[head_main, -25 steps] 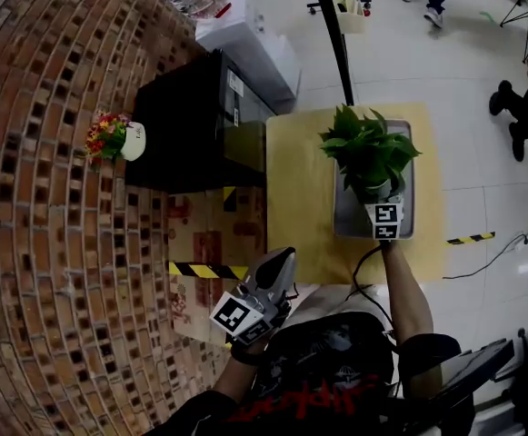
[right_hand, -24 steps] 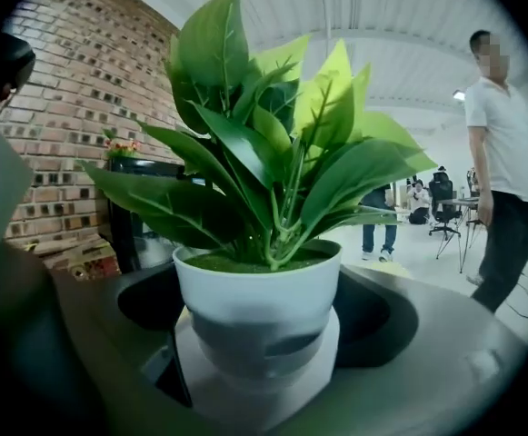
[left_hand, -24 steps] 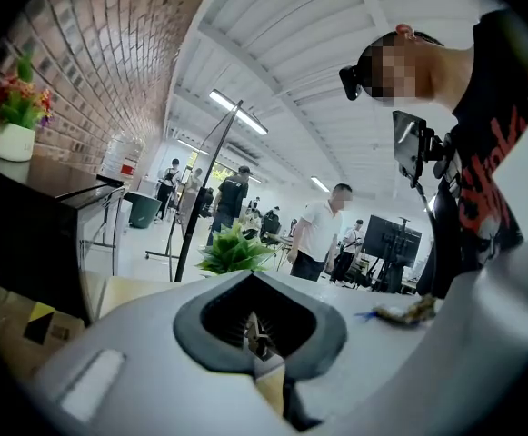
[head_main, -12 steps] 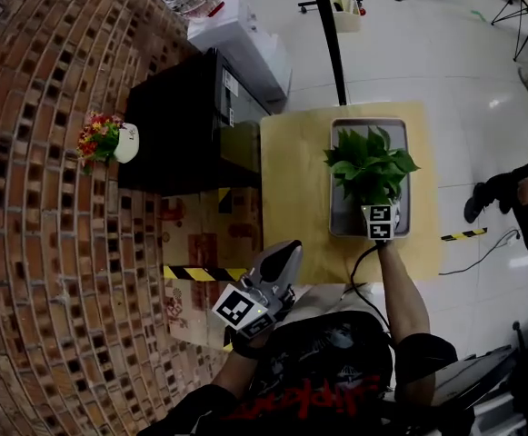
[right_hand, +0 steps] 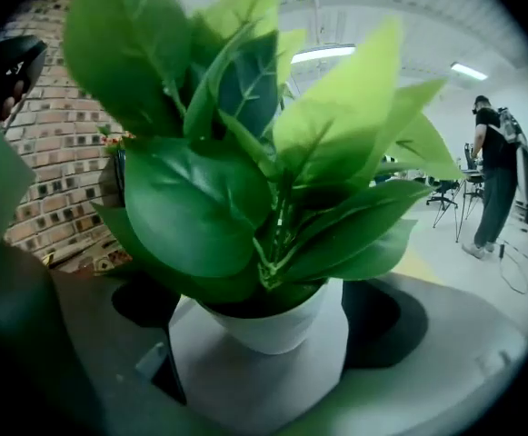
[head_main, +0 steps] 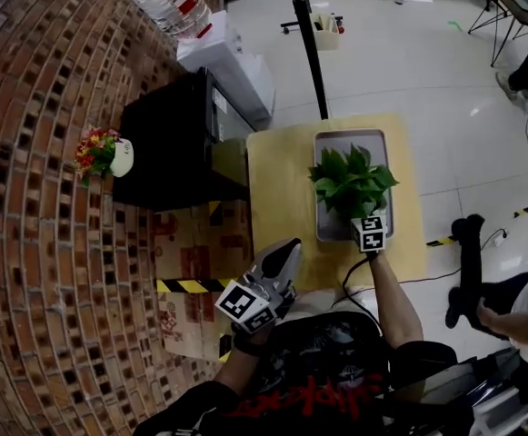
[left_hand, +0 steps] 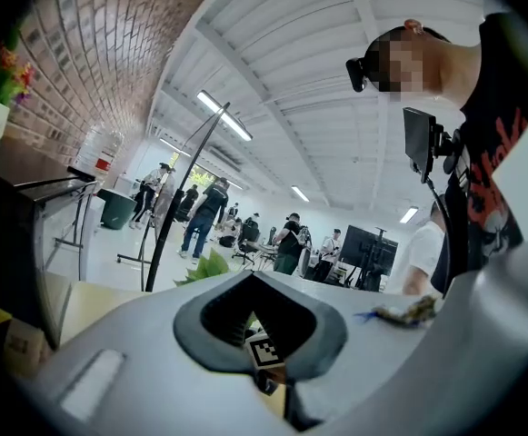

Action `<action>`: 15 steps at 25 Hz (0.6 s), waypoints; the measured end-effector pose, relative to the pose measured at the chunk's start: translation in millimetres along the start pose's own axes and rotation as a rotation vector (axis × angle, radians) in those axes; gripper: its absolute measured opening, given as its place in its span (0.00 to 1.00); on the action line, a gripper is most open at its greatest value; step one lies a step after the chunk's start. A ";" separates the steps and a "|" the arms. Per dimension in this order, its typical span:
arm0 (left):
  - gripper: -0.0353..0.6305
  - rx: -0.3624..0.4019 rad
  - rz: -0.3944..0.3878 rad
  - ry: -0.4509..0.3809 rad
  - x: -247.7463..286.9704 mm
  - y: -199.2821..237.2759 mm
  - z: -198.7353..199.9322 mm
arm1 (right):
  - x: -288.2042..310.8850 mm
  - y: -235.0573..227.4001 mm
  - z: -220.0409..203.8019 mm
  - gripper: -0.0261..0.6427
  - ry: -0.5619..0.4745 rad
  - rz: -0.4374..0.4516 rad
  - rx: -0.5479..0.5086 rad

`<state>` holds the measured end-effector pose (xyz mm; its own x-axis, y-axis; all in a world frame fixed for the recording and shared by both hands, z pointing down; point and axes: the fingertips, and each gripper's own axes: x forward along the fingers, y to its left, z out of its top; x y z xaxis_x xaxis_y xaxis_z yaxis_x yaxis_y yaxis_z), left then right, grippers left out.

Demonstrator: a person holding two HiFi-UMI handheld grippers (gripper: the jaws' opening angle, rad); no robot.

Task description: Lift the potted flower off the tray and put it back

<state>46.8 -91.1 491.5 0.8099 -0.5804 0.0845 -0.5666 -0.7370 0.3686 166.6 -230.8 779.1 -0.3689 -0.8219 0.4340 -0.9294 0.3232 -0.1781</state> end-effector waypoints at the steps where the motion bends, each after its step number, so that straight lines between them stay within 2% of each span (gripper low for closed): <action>1: 0.05 0.000 -0.008 0.000 1.8 -2.9 0.8 | -6.8 2.5 -0.6 0.87 0.000 0.002 0.004; 5: 0.05 0.001 -0.043 -0.007 9.3 -11.6 1.9 | -35.1 6.6 -8.8 0.87 0.000 -0.006 0.033; 10: 0.05 -0.005 -0.075 -0.023 18.7 -18.3 5.6 | -82.9 2.3 5.1 0.86 -0.048 -0.046 0.055; 13: 0.05 -0.012 -0.091 -0.036 23.2 -18.0 6.7 | -115.0 2.3 32.3 0.74 -0.112 -0.062 0.062; 15: 0.05 -0.017 -0.107 -0.045 27.6 -17.6 6.8 | -134.4 7.5 57.3 0.52 -0.156 -0.062 0.025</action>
<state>78.1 -96.6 481.1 0.8579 -0.5139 0.0028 -0.4743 -0.7898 0.3890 209.5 -144.8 668.8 -0.3034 -0.9033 0.3032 -0.9494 0.2593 -0.1775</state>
